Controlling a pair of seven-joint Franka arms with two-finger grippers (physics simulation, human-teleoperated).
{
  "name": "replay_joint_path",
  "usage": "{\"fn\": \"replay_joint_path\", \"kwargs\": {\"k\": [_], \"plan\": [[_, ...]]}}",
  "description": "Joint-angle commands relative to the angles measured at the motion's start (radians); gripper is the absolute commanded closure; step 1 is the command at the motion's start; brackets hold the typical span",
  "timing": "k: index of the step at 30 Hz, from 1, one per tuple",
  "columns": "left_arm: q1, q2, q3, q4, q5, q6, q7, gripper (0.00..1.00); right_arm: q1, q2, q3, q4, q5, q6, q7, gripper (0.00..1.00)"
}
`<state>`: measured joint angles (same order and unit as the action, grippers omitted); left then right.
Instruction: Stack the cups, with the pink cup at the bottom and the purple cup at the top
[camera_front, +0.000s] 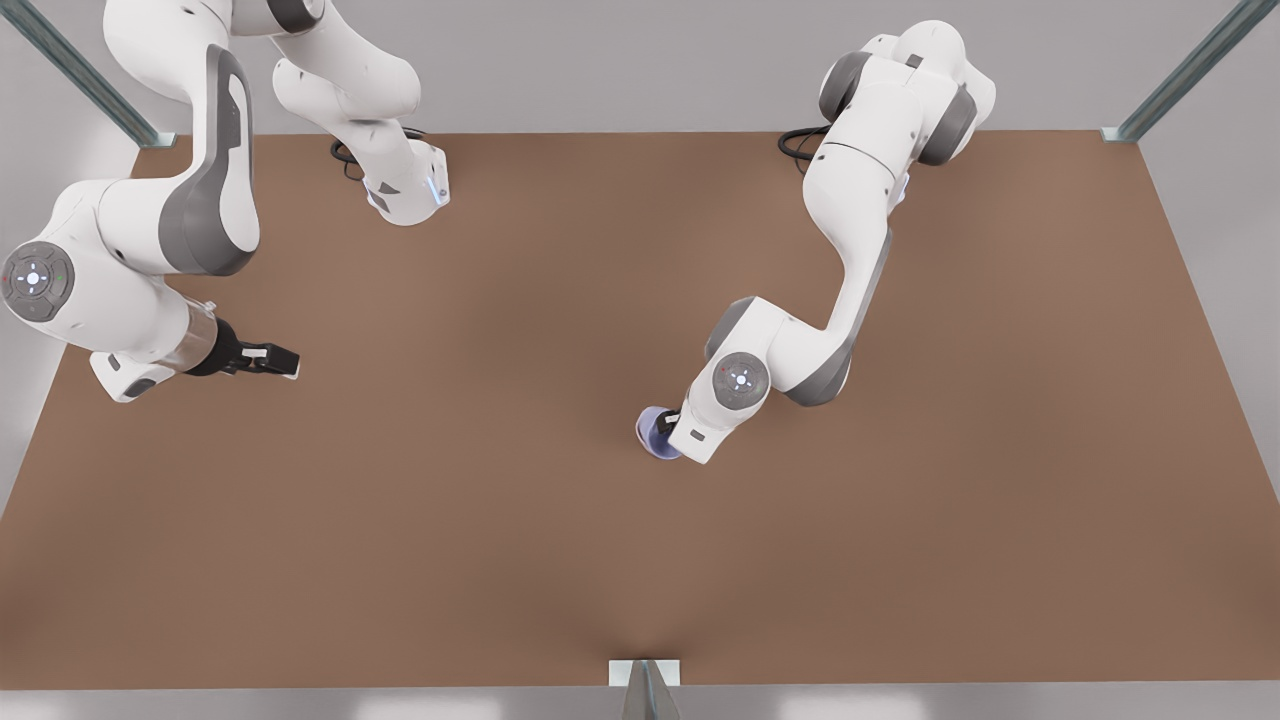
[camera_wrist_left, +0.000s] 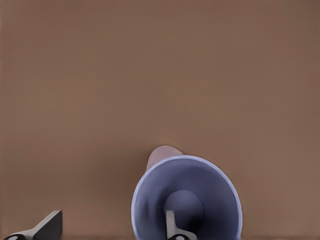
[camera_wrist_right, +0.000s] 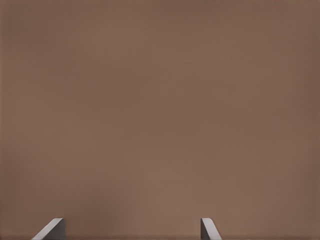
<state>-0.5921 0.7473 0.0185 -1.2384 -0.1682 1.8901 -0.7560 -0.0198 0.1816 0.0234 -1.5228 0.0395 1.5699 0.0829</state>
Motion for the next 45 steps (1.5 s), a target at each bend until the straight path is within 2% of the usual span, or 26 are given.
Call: {"fn": "replay_joint_path", "kwargs": {"k": [1,3,5,6,8,10,37,40,43,45], "plan": [[0.000,-0.002,0.000,0.001,0.001,0.000,-0.011,0.00,0.003,0.001,0.003,0.003,0.002,0.007,-0.002,0.00],[0.000,-0.003,0.000,0.001,-0.001,0.000,-0.009,0.00,0.001,0.001,0.001,0.003,0.002,0.002,-0.002,0.00],[0.000,-0.008,0.000,0.001,-0.001,-0.002,-0.009,0.16,0.000,0.001,0.001,0.003,0.002,-0.002,-0.002,0.00],[0.002,-0.006,0.000,0.001,-0.002,-0.002,-0.009,0.37,-0.002,-0.001,-0.002,0.001,0.000,-0.007,-0.003,0.00],[0.002,-0.008,0.000,-0.001,-0.004,-0.002,-0.013,0.68,-0.002,-0.001,-0.002,0.003,0.000,-0.011,-0.003,0.00],[0.002,-0.008,0.000,0.001,-0.004,-0.003,-0.013,0.78,-0.003,-0.001,-0.002,0.003,0.000,-0.013,-0.002,0.00],[0.026,-0.063,0.005,0.013,-0.099,0.000,-0.051,0.79,-0.002,0.002,-0.002,0.003,0.000,-0.004,-0.003,0.00],[0.025,-0.083,0.017,0.025,-0.042,0.119,-0.040,0.79,-0.002,0.002,-0.002,0.003,0.000,-0.004,-0.003,0.00],[0.026,-0.103,0.017,0.022,0.038,0.126,-0.031,0.79,-0.002,0.002,-0.002,0.003,0.000,-0.004,-0.003,0.00],[0.021,-0.143,0.015,-0.053,0.062,0.127,0.006,0.79,-0.003,0.002,-0.002,0.001,0.000,-0.004,-0.003,0.00]]}}
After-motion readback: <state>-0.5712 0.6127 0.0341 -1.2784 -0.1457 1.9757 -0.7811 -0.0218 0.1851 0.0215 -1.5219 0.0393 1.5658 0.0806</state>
